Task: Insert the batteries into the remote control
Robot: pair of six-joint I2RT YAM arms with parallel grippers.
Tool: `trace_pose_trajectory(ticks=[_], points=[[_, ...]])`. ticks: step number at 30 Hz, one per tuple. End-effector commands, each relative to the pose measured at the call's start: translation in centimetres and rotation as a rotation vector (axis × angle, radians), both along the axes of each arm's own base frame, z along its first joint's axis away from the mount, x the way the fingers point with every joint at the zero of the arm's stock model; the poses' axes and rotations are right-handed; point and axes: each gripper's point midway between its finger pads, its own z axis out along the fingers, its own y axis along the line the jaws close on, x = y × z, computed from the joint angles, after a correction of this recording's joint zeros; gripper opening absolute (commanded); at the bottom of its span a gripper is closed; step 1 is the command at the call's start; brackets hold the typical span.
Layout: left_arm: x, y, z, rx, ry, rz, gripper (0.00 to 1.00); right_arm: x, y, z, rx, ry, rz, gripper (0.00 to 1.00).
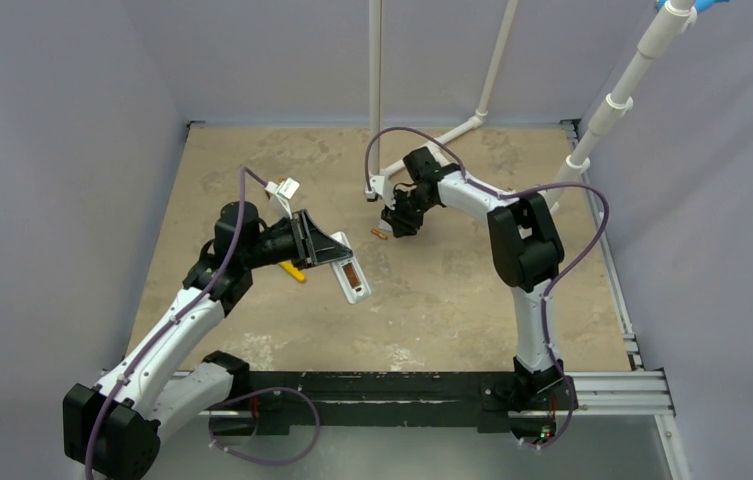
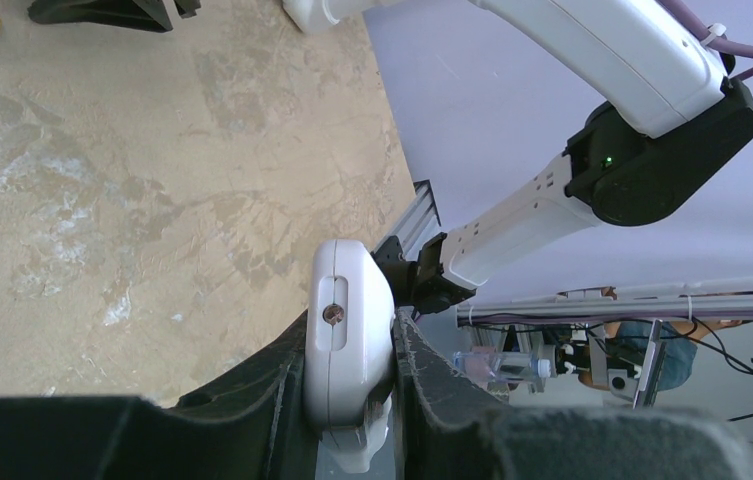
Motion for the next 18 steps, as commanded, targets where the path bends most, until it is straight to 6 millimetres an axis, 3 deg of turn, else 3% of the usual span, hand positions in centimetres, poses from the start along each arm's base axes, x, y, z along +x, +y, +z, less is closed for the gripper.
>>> trace_pose_trajectory(ticks=[1,18], points=[[0.2,-0.1,2.0,-0.033,-0.078,-0.015,0.00,1.6,-0.2,0.8,-0.023,-0.047,-0.006,0.32],[0.3,-0.1,2.1,-0.033,-0.080,-0.010,0.00,1.7,-0.7,-0.4,-0.055,-0.035,-0.027,0.07]])
